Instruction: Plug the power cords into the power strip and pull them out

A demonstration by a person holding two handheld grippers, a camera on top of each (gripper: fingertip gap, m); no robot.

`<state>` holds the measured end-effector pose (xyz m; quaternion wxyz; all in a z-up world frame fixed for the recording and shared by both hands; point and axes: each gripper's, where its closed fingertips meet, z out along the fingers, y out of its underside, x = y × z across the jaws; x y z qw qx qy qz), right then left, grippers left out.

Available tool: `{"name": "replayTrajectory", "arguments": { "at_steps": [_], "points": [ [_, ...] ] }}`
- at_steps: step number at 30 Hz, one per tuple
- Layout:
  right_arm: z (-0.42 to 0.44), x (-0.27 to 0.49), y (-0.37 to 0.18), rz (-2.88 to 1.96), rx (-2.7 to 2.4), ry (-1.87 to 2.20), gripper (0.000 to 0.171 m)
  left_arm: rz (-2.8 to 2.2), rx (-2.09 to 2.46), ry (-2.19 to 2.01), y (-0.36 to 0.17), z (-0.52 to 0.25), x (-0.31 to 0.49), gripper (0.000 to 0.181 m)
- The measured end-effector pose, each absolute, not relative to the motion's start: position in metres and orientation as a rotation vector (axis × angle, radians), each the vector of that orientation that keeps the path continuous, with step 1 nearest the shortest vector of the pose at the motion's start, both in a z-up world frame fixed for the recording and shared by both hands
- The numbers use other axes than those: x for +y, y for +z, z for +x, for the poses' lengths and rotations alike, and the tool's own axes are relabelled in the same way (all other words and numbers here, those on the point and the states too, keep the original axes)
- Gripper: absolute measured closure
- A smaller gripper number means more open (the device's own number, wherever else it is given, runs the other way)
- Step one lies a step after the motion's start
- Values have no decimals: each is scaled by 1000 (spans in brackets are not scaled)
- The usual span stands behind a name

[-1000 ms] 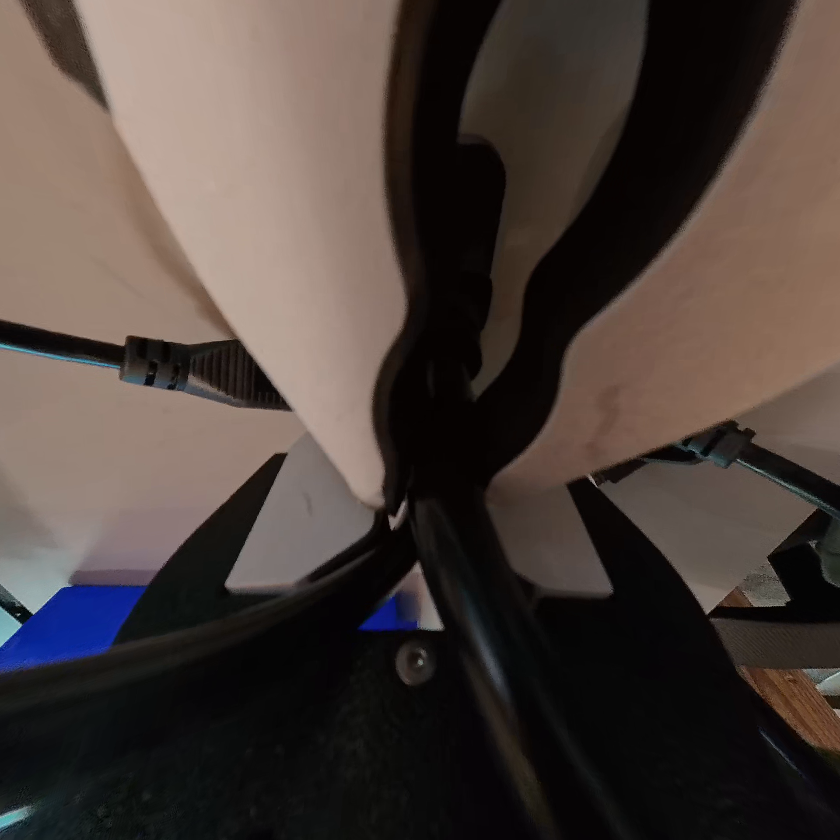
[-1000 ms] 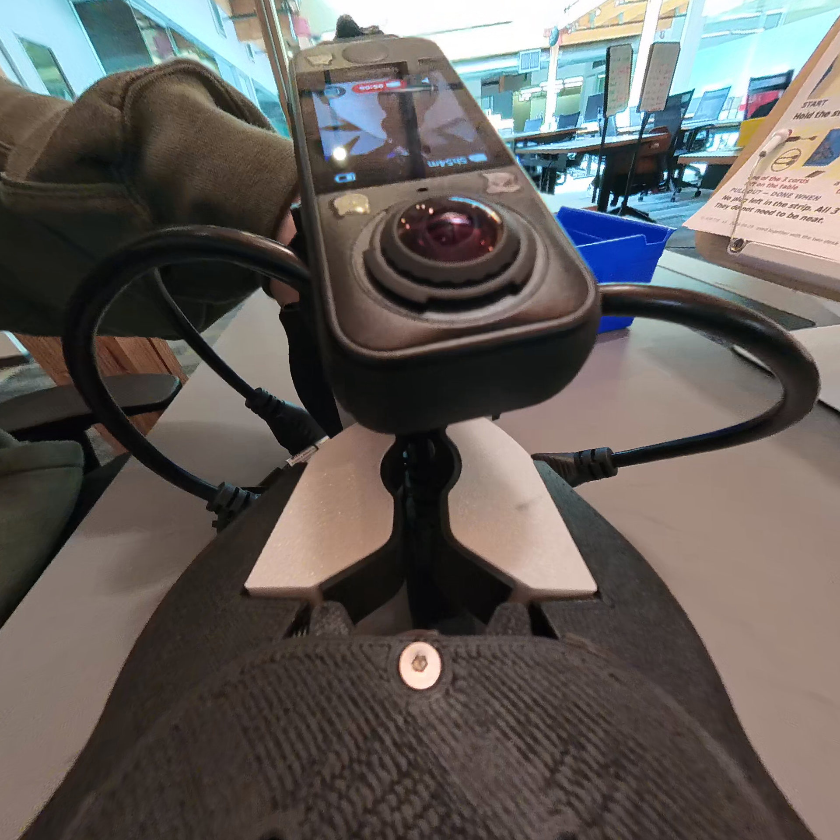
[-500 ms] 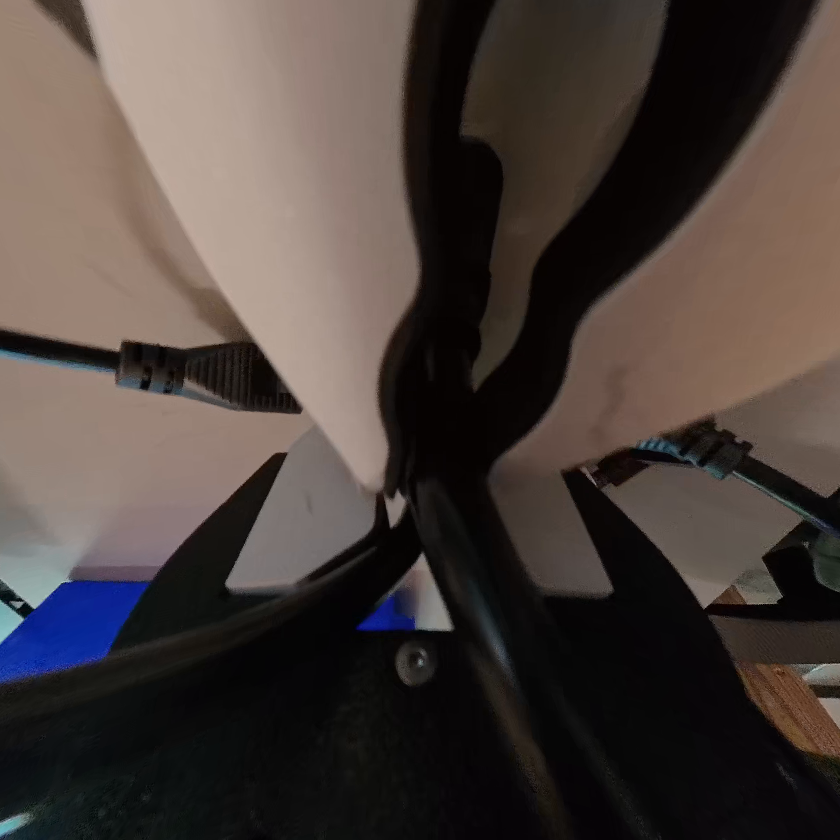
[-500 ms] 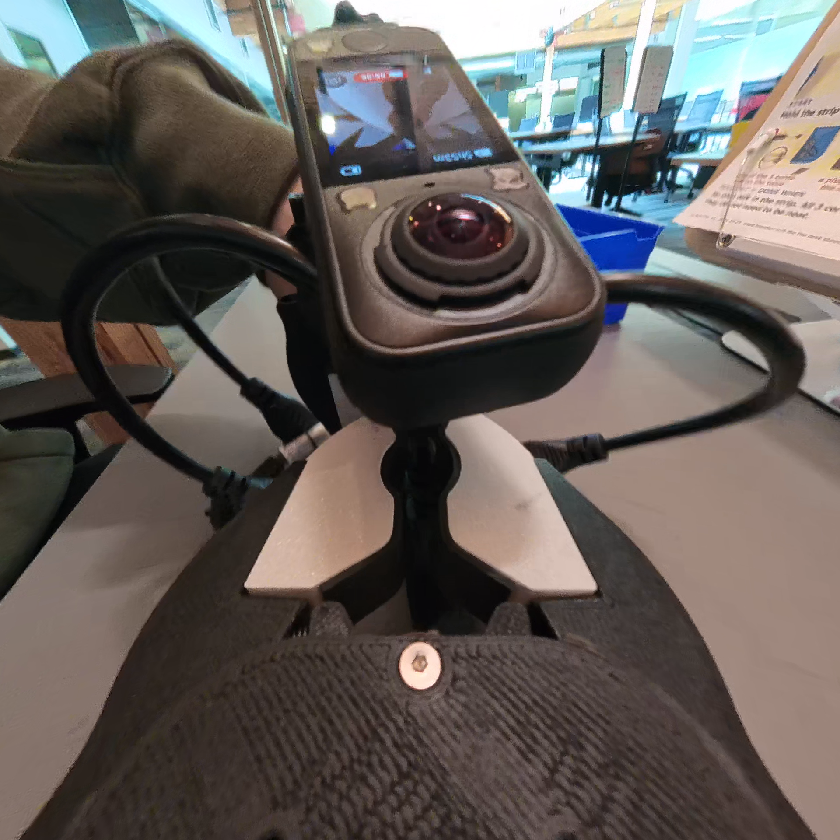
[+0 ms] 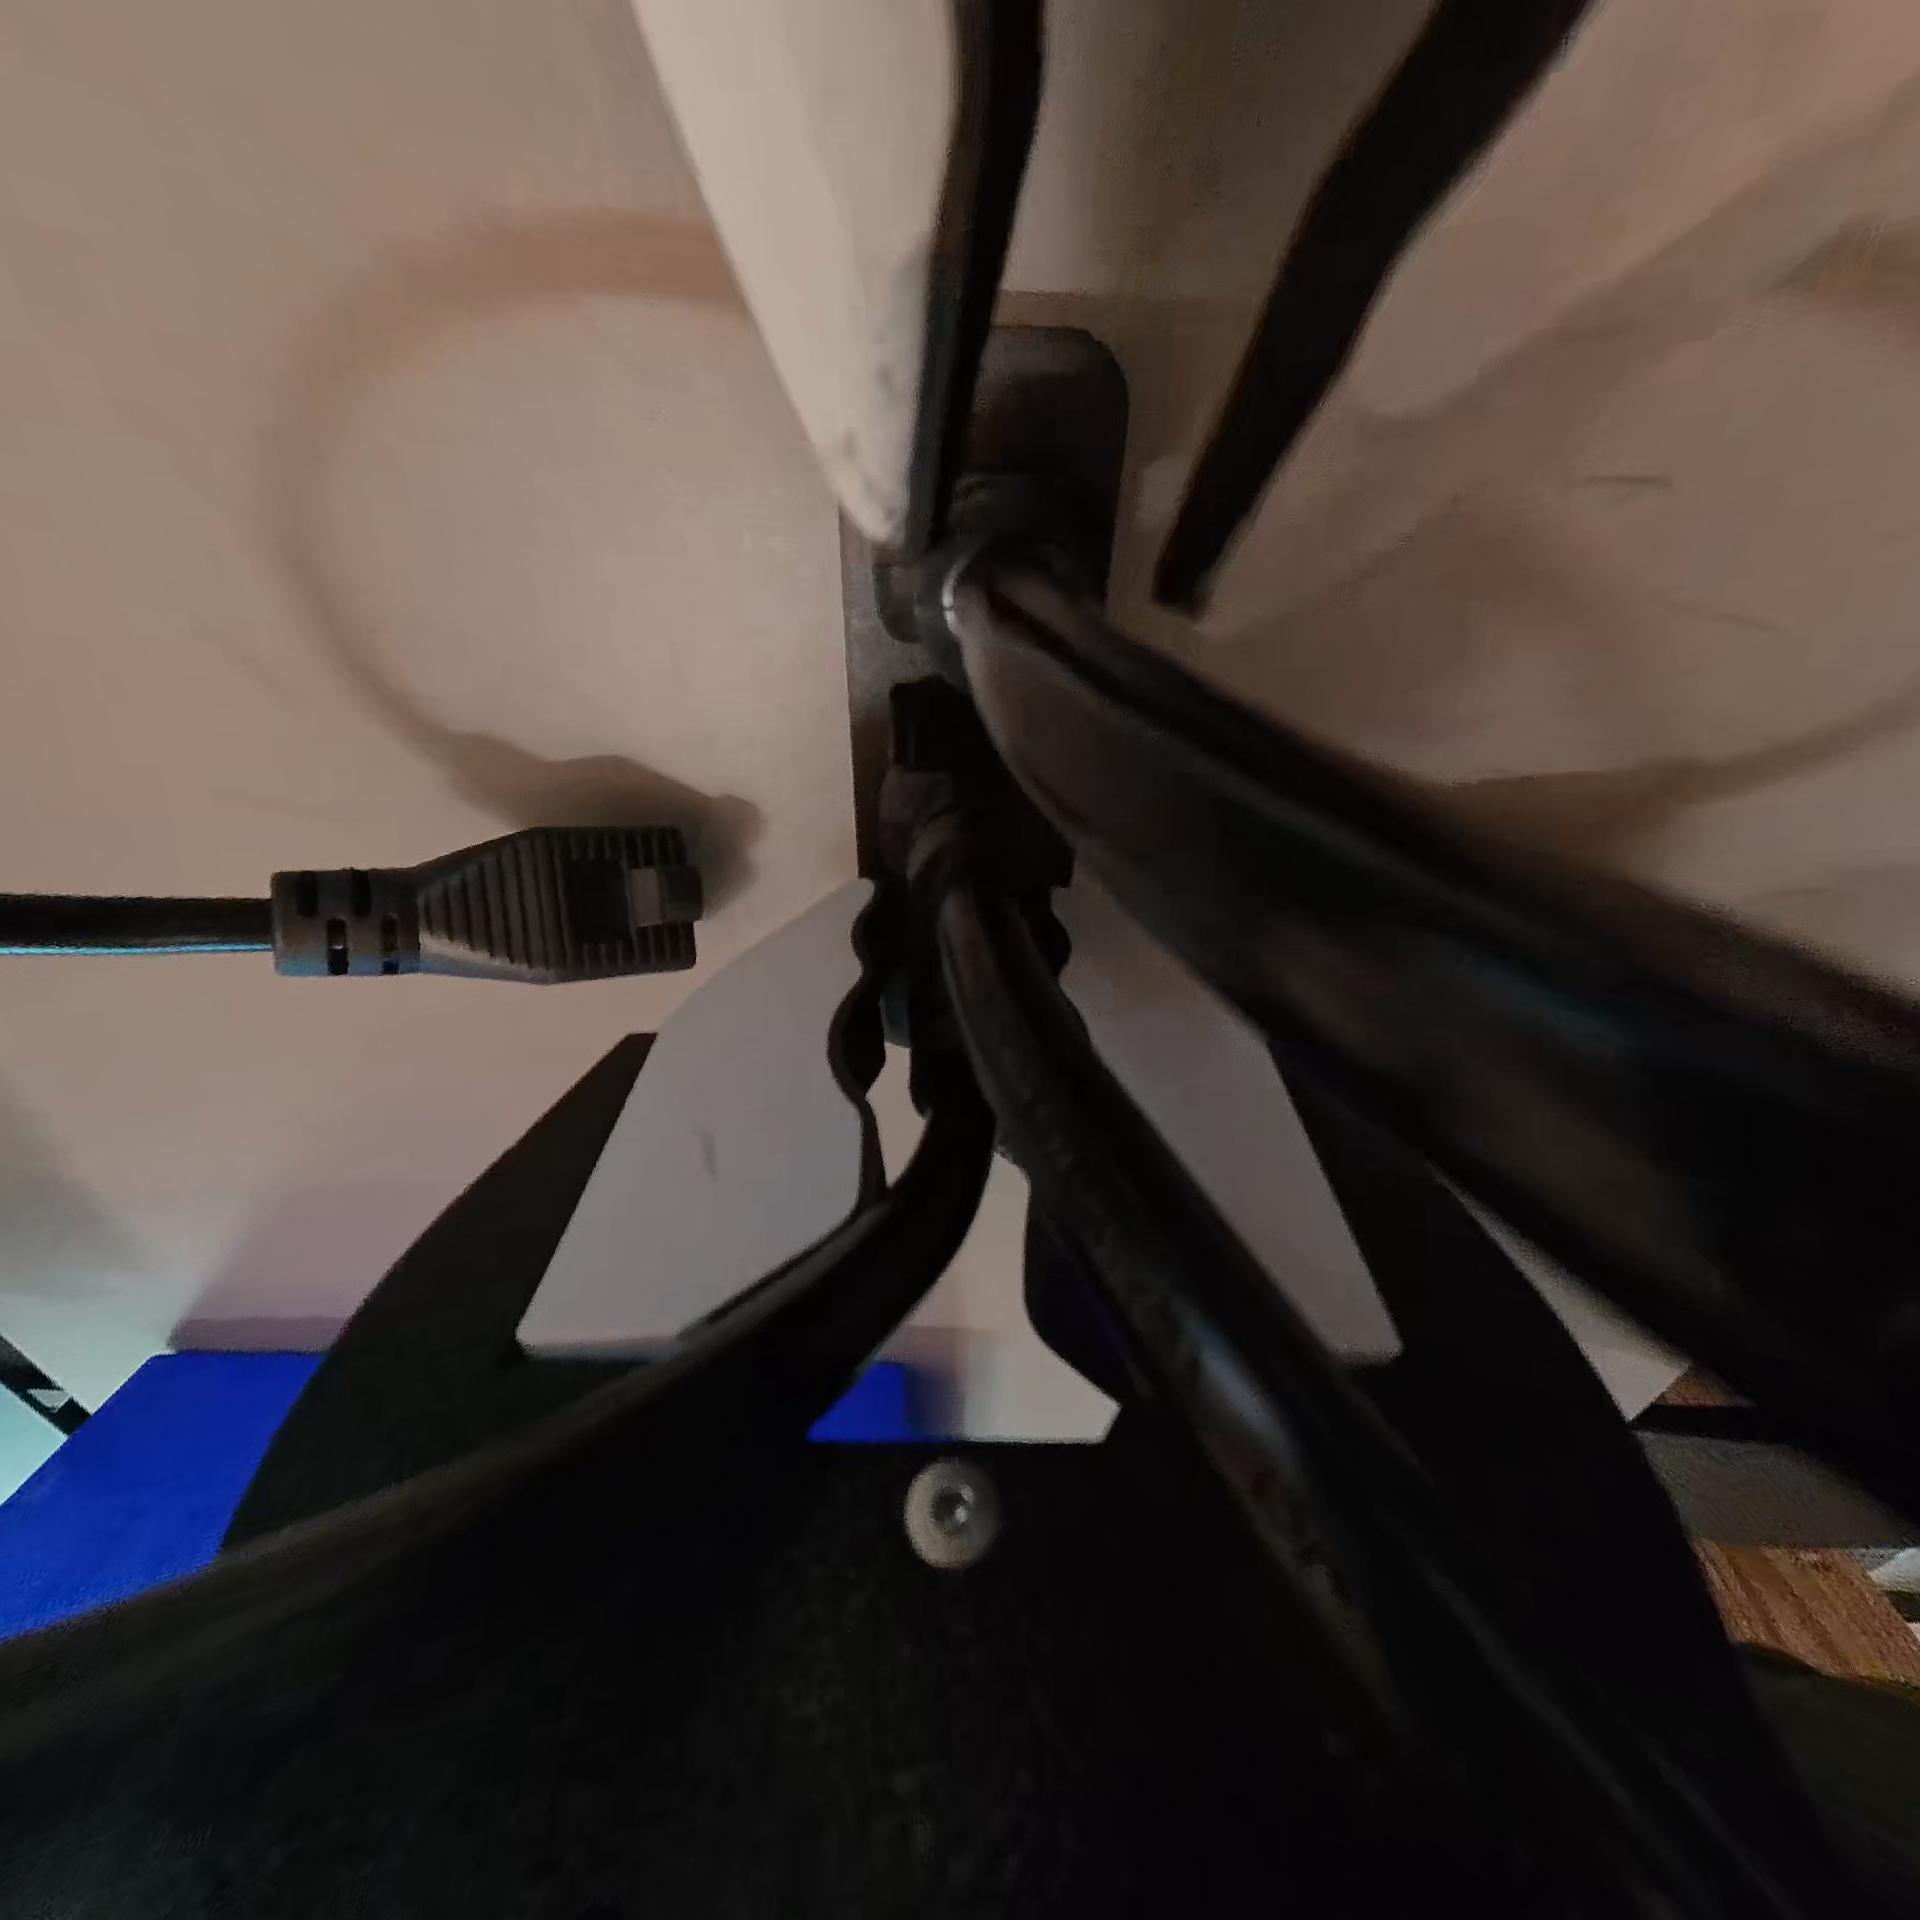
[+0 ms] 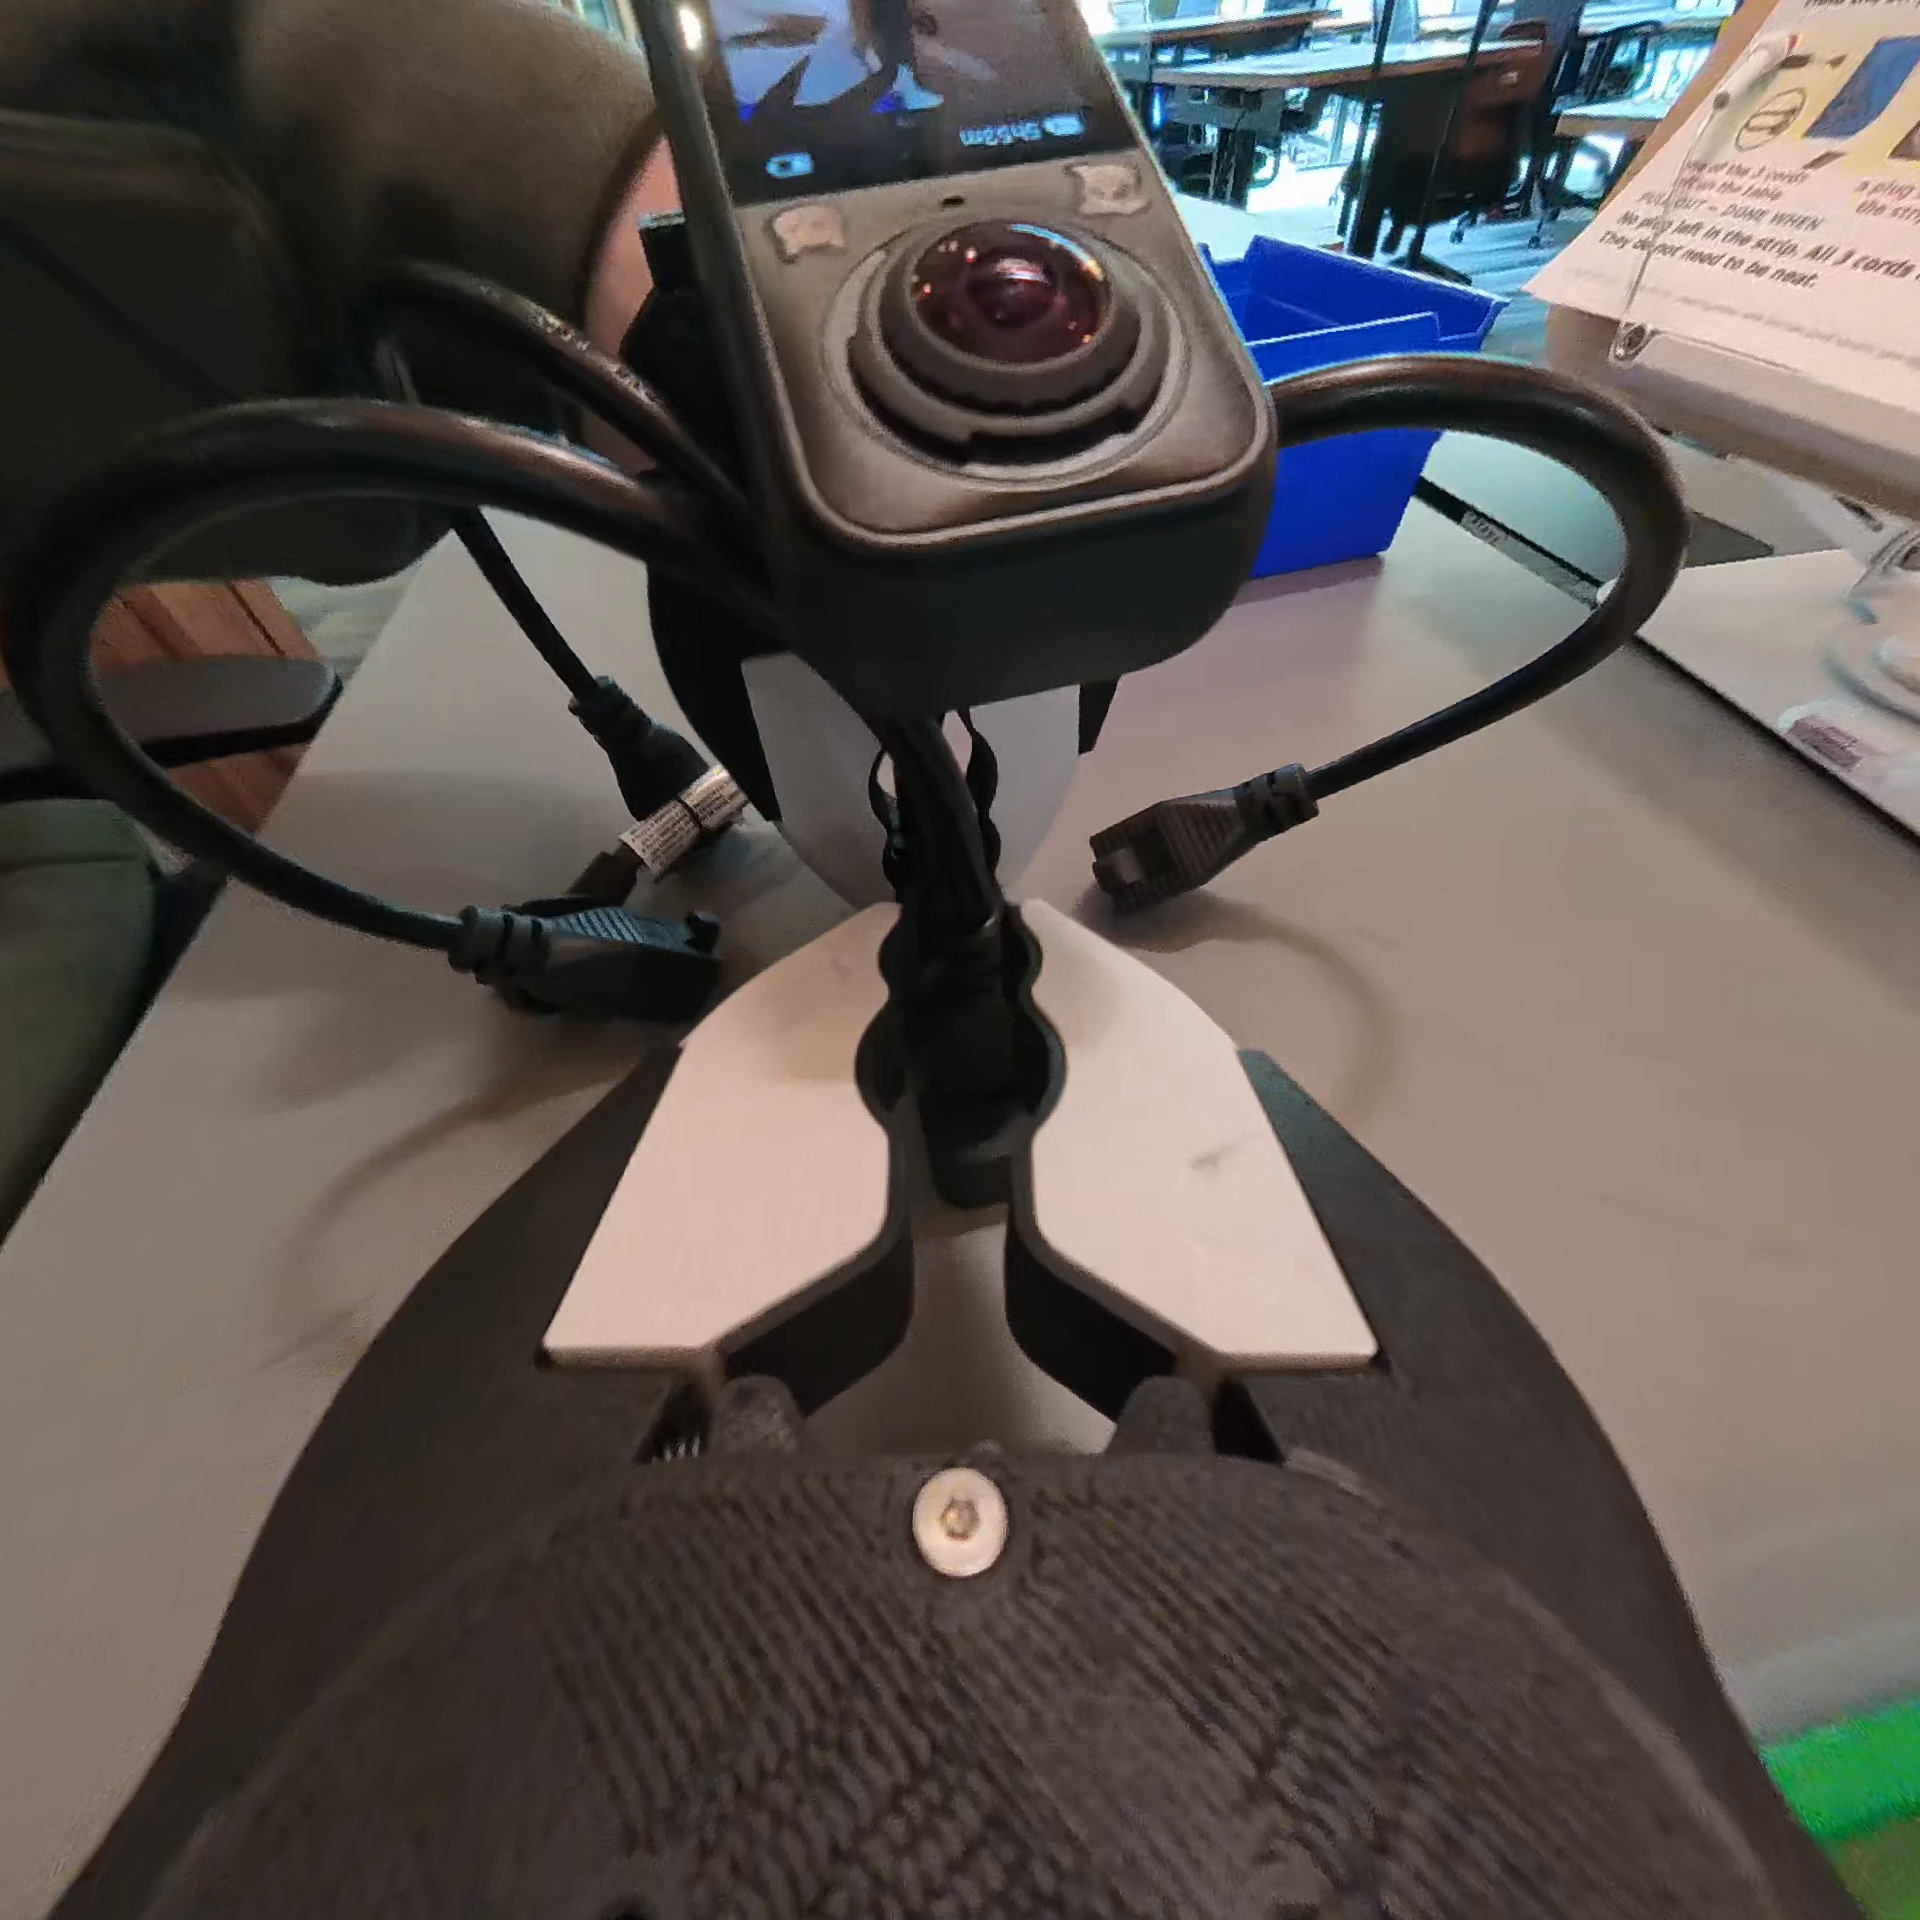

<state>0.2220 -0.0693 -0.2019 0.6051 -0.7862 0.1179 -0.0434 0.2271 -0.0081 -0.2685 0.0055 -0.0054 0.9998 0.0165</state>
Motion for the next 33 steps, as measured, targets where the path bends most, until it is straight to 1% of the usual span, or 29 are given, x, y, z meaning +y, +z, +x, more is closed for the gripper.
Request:
{"name": "replayTrajectory", "arguments": {
  "at_steps": [1, 2, 3, 5, 7, 8, 9, 16, 27, 33],
  "points": [
    [222, -72, -202, -1831, 251, -119, 162, -16, 3130, 51, -269, 227, -8, 156],
    [221, -73, -204, -1845, 235, -124, 163, -14, 3129, 53, -269, 227, -8, 156],
    [221, -72, -206, -1849, 235, -125, 161, -13, 3129, 53, -269, 227, -8, 156],
    [224, -70, -208, -1863, 248, -156, 151, -11, 3131, 53, -268, 227, -8, 156],
    [226, -67, -213, -1894, 241, -191, 147, -11, 3131, 53, -268, 227, -8, 156],
    [227, -66, -215, -1900, 235, -207, 148, -13, 3130, 52, -268, 227, -8, 156],
    [225, -64, -216, -1903, 216, -203, 156, -16, 3130, 51, -268, 227, -8, 156],
    [227, -62, -216, -1909, 152, -292, 156, -7, 3133, 59, -268, 227, -8, 157],
    [227, -55, -213, -2148, 163, -123, 157, 5, 3134, 73, -268, 227, -9, 156],
    [229, -56, -214, -2193, 152, -177, 156, -25, 3138, 51, -269, 227, -9, 156]
  ]
}}
